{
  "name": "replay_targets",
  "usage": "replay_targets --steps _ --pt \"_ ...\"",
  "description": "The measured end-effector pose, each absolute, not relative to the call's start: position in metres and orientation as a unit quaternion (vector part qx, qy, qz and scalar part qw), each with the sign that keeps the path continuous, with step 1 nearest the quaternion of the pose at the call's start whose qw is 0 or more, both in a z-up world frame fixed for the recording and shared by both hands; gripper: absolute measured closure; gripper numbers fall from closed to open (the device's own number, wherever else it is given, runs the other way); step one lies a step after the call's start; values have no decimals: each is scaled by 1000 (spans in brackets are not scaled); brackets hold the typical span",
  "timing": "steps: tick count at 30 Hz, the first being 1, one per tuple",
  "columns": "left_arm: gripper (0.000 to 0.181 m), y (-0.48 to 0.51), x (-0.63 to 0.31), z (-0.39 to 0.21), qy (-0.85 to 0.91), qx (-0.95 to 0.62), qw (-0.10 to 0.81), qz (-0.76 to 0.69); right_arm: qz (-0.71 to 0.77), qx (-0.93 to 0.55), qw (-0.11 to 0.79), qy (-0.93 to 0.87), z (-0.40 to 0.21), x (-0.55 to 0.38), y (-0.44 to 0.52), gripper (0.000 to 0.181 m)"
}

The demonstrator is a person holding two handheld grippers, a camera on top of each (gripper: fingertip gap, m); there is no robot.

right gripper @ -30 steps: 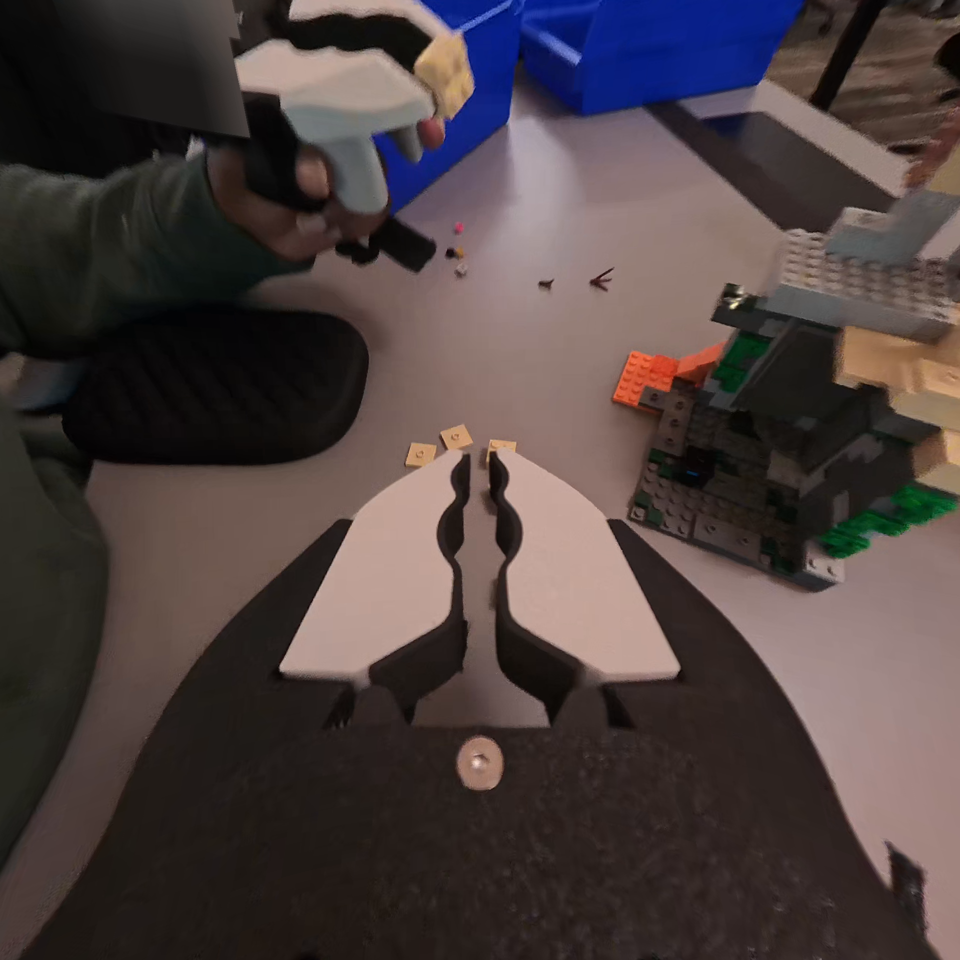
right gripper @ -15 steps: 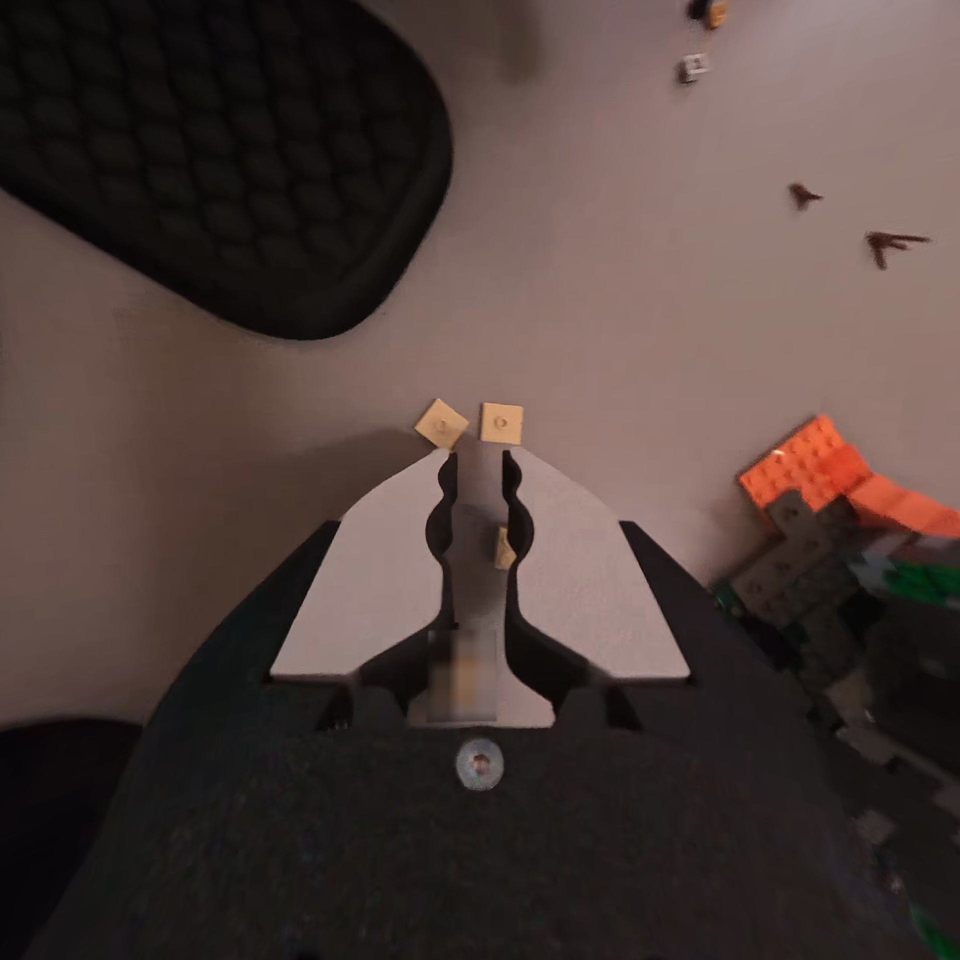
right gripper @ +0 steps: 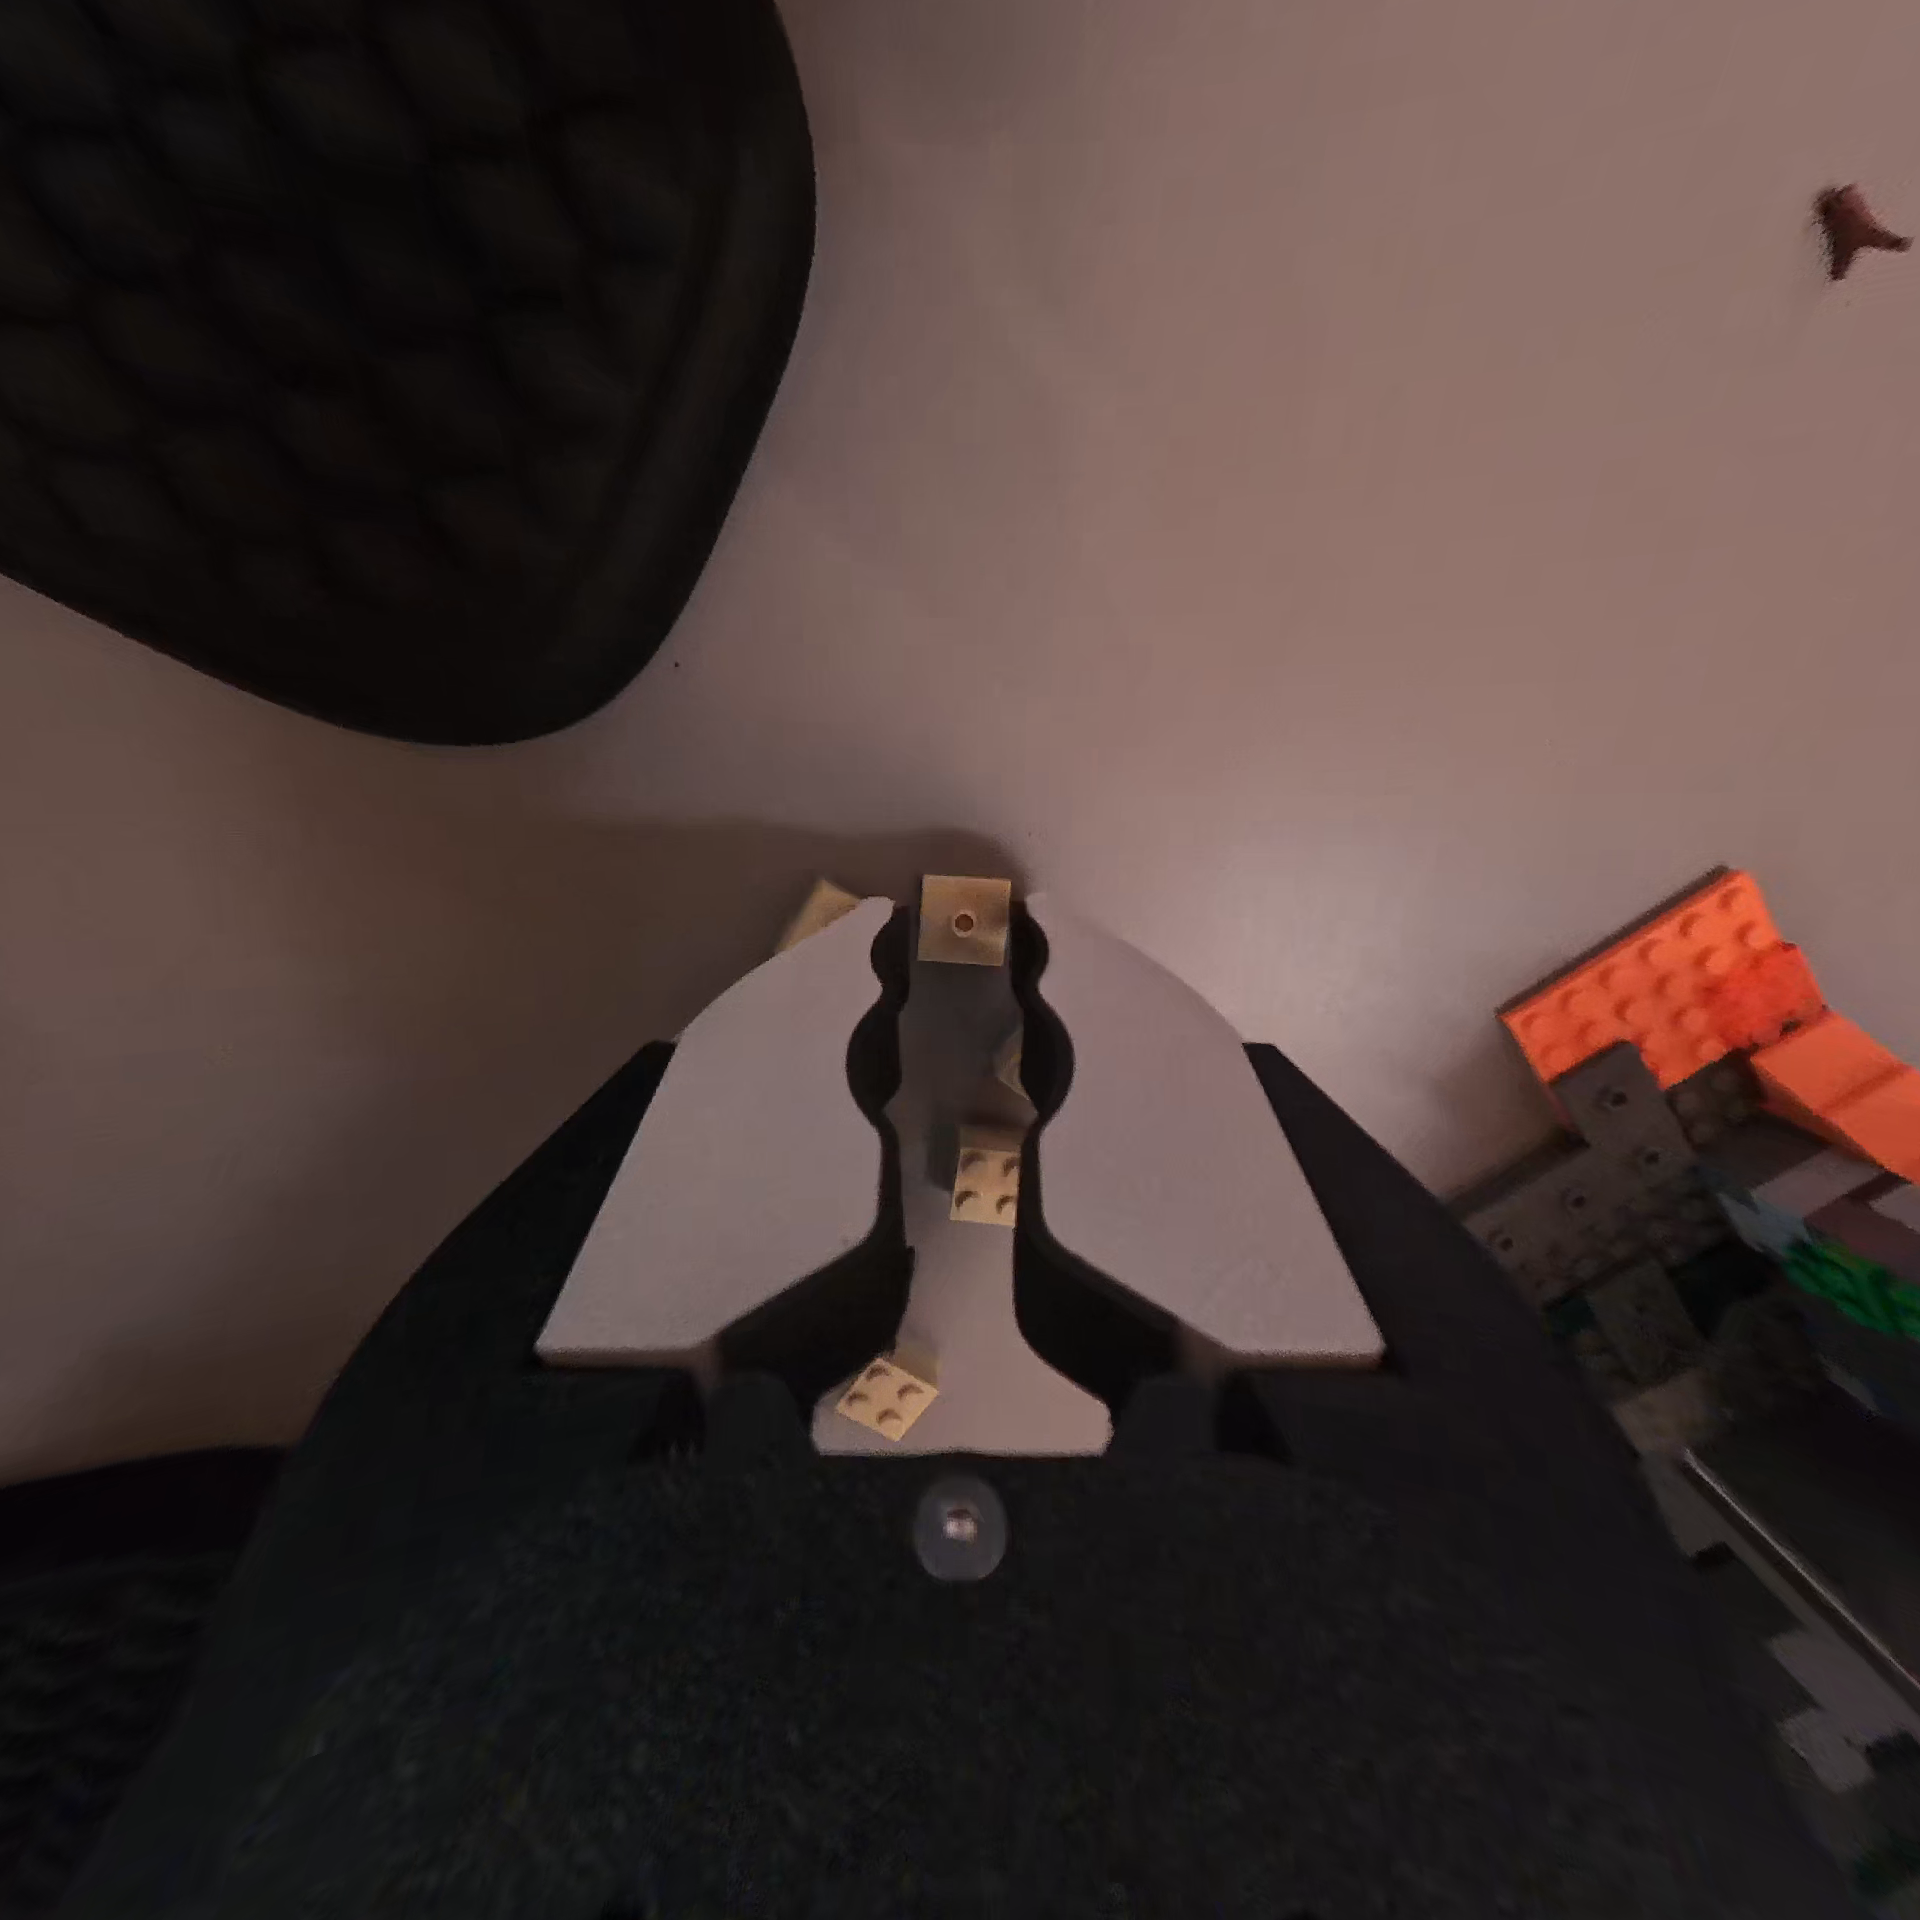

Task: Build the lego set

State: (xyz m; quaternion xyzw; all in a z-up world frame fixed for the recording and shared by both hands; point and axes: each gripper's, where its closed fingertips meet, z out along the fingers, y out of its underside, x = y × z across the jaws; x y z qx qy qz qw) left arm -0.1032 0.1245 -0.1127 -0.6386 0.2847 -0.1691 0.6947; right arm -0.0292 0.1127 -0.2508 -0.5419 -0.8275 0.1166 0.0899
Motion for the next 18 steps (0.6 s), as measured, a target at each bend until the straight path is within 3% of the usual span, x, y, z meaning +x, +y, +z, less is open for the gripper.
replay_targets --steps 1,6,11,18 --pt "166 124 -102 -113 286 -638 694 -171 112 -545 86 -827 -252 -29 114 162" --pt "166 120 -98 -112 294 -634 693 -177 120 -554 69 -821 -254 -29 114 165" --pt "166 116 -93 -110 301 -628 692 -190 153 -562 112 -805 -251 -30 118 166" --pt "166 94 -70 -96 350 -563 720 -206 463 -589 245 -615 -142 -39 103 166"
